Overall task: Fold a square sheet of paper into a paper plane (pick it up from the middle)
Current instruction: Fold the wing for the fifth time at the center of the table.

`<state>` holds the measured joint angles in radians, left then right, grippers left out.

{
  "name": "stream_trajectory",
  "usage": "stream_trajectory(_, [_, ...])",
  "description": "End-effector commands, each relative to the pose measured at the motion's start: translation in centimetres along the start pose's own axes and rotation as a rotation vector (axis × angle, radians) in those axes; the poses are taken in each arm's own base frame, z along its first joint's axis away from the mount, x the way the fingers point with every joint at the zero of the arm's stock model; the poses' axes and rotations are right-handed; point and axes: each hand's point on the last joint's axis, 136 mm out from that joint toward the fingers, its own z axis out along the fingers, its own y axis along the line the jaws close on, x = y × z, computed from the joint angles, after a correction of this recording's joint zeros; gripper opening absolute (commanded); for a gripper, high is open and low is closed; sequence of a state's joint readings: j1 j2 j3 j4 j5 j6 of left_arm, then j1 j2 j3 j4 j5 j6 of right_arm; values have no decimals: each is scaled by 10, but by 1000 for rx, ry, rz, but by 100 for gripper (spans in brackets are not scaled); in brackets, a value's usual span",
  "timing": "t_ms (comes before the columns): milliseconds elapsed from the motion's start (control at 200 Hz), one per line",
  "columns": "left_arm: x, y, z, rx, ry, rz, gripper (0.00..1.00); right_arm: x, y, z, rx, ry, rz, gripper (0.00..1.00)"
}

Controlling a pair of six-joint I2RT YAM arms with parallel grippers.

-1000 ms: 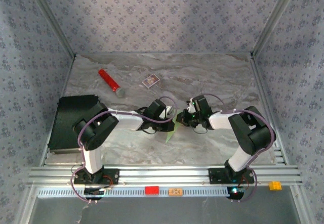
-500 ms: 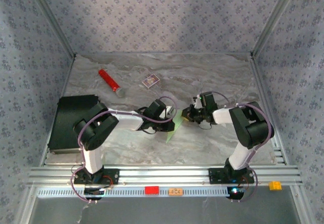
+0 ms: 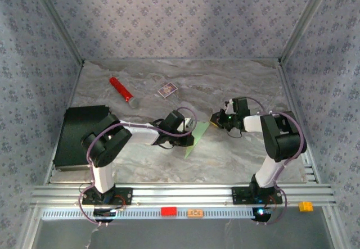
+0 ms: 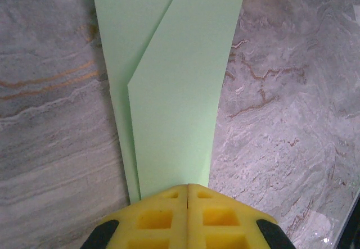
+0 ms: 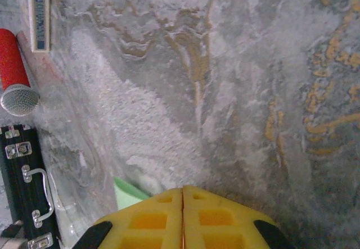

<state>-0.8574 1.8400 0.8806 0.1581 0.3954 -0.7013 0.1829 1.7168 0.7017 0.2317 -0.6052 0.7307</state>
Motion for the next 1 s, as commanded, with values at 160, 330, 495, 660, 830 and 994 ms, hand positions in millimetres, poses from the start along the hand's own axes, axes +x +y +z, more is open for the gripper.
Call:
stream_trajectory(160, [31, 29, 3, -99, 88, -58, 0, 26, 23, -11, -4, 14, -88, 11])
stream_trajectory(330, [29, 26, 3, -91, 88, -53, 0, 42, 26, 9, -25, 84, -94, 10])
stream_trajectory(495, [24, 21, 1, -82, 78, -48, 0, 52, 0, 18, 72, 112, -75, 7])
stream_trajectory(660, [8, -5, -4, -22, 69, 13, 0, 64, -21, 21, 106, 136, -50, 6])
stream_trajectory(830, [-14, -27, -7, 12, 43, 73, 1, 65, -25, 20, 116, 132, -40, 6])
stream_trajectory(994, [-19, -40, 6, 69, 79, 78, 2, 64, -27, 20, 115, 120, -33, 6])
